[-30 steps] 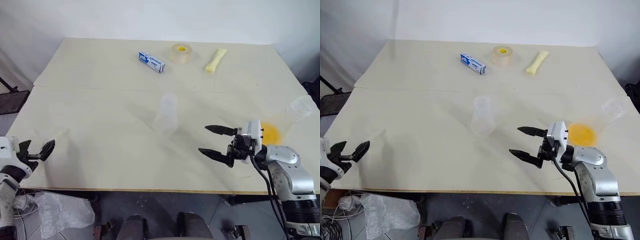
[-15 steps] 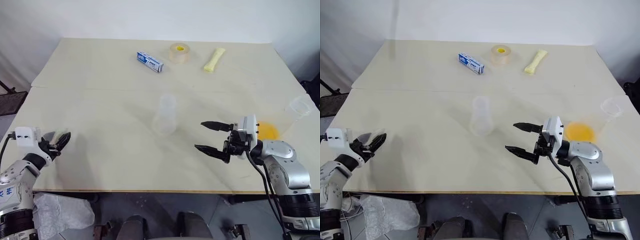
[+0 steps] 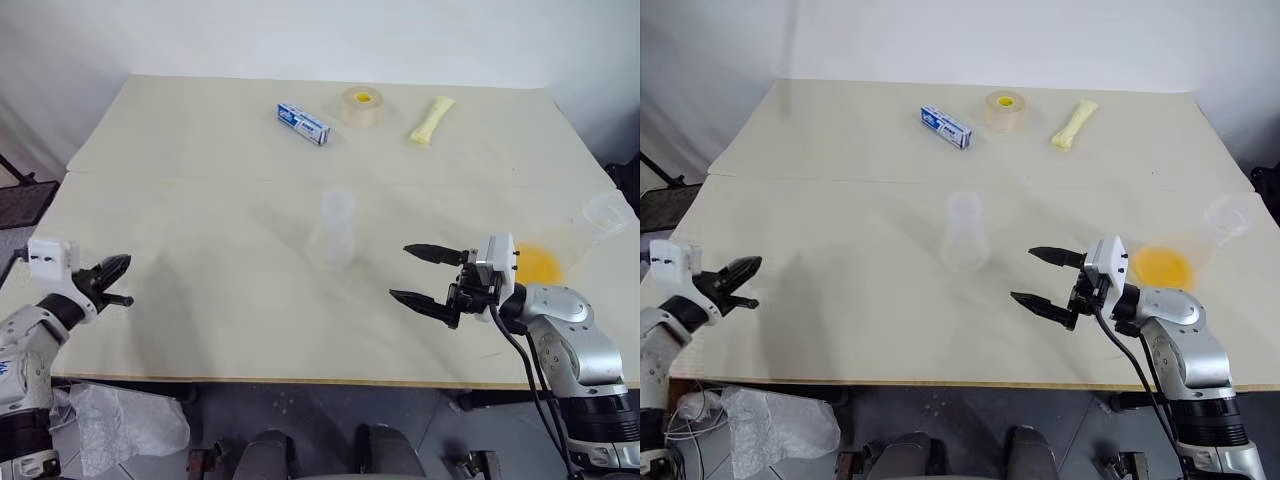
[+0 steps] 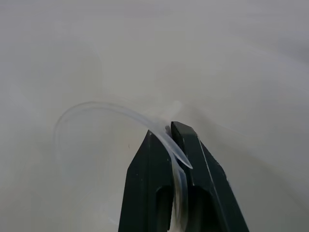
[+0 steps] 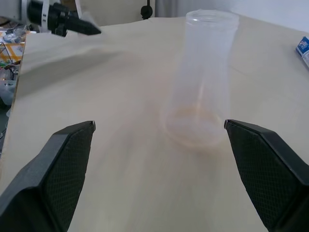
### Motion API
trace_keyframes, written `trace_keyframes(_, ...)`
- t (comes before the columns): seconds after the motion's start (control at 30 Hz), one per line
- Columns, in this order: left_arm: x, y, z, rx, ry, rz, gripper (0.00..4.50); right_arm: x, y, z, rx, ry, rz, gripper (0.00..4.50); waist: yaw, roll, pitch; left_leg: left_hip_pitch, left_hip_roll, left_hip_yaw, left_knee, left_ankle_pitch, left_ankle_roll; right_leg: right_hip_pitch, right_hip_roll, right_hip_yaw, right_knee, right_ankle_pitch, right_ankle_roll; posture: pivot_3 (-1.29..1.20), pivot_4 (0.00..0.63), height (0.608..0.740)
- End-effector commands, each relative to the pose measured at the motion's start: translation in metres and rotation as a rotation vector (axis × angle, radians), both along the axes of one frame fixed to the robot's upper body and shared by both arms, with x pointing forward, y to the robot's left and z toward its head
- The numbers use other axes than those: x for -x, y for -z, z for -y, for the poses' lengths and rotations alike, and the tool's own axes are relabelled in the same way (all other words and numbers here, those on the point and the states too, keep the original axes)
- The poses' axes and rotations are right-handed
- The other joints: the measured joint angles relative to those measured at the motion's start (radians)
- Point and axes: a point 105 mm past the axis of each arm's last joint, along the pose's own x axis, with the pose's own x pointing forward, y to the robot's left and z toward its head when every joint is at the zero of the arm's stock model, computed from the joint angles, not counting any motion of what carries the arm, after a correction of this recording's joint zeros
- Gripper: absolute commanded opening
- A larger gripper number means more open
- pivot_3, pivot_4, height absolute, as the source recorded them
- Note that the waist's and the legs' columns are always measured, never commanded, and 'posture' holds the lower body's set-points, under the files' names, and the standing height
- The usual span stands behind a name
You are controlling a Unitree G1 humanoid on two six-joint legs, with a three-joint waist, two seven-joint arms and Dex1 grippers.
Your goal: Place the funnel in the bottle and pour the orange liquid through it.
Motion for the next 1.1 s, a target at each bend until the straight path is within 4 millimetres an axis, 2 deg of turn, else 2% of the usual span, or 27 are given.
trace_keyframes(0.03, -0.015, -0.049, 0.029, -0.143, 0.136, 0.139, 0.04, -0.002, -0.016, 0.001, -0.024, 0.011, 0.071, 4.50, 0.002, 0.000, 0.000, 0.000, 0.000, 0.000, 0.000, 0.000, 0.000, 0.000, 0.000, 0.000, 0.000, 0.000, 0.000, 0.00, 0.150, 0.740)
trace_keyframes(0.1, -0.027, -0.070, 0.046, -0.188, 0.207, 0.205, 0.04, -0.004, -0.019, 0.002, -0.026, 0.016, 0.085, 4.50, 0.009, 0.000, 0.000, 0.000, -0.001, 0.000, 0.001, 0.000, 0.000, 0.000, 0.000, 0.000, 0.000, 0.000, 0.000, 0.00, 0.150, 0.740)
trace_keyframes(0.2, -0.039, -0.084, 0.066, -0.213, 0.298, 0.229, 0.04, -0.006, -0.025, 0.002, -0.031, 0.020, 0.107, 4.50, 0.007, 0.000, 0.000, -0.001, -0.002, 0.001, 0.001, 0.000, 0.000, 0.000, 0.000, 0.000, 0.000, 0.000, 0.000, 0.00, 0.150, 0.740)
trace_keyframes(0.27, -0.049, -0.096, 0.088, -0.229, 0.398, 0.242, 0.04, -0.005, -0.031, 0.002, -0.046, 0.022, 0.126, 4.50, 0.003, 0.000, 0.000, -0.001, -0.004, 0.001, 0.000, 0.000, 0.000, 0.000, 0.002, -0.001, 0.000, 0.000, 0.000, 0.00, 0.150, 0.740)
trace_keyframes(0.53, -0.079, -0.126, 0.155, -0.357, 0.688, 0.267, 0.04, -0.001, -0.031, 0.002, -0.066, 0.070, 0.158, 4.50, 0.002, -0.001, 0.000, -0.004, -0.004, 0.006, 0.001, 0.000, 0.000, -0.002, 0.003, -0.007, 0.000, 0.000, 0.000, 0.00, 0.150, 0.740)
trace_keyframes(0.6, -0.083, -0.126, 0.172, -0.410, 0.765, 0.250, 0.04, 0.002, -0.028, 0.001, -0.074, 0.086, 0.159, 4.50, 0.001, -0.001, 0.000, -0.007, -0.004, 0.006, 0.002, 0.000, 0.000, -0.003, 0.003, -0.007, -0.001, 0.000, 0.000, 0.00, 0.150, 0.740)
trace_keyframes(0.67, -0.084, -0.129, 0.188, -0.449, 0.849, 0.262, 0.04, 0.005, -0.026, 0.001, -0.084, 0.106, 0.159, 4.50, 0.001, -0.001, 0.000, -0.008, -0.004, 0.007, 0.002, 0.000, 0.000, -0.004, 0.003, -0.008, -0.001, 0.000, 0.000, 0.00, 0.150, 0.740)
trace_keyframes(0.77, -0.086, -0.136, 0.200, -0.420, 0.907, 0.266, 0.04, 0.009, -0.024, 0.001, -0.097, 0.134, 0.162, 4.50, -0.001, -0.001, 0.001, -0.010, -0.004, 0.007, 0.002, 0.000, 0.000, -0.006, 0.003, -0.009, -0.001, 0.000, 0.000, 0.00, 0.150, 0.740)
trace_keyframes(0.93, -0.078, -0.148, 0.223, -0.475, 1.065, 0.288, 0.04, 0.015, -0.019, 0.003, -0.110, 0.179, 0.159, 4.50, -0.002, -0.002, 0.001, -0.011, -0.003, 0.008, 0.002, 0.000, 0.000, -0.008, 0.003, -0.011, 0.000, 0.000, 0.000, 0.00, 0.150, 0.740)
trace_keyframes(1.1, -0.074, -0.144, 0.239, -0.577, 1.178, 0.298, 0.04, 0.015, -0.019, 0.002, -0.125, 0.196, 0.163, 4.50, -0.002, -0.002, 0.001, -0.011, -0.004, 0.009, 0.002, 0.000, 0.000, -0.008, 0.002, -0.011, 0.000, 0.000, 0.000, 0.00, 0.150, 0.740)
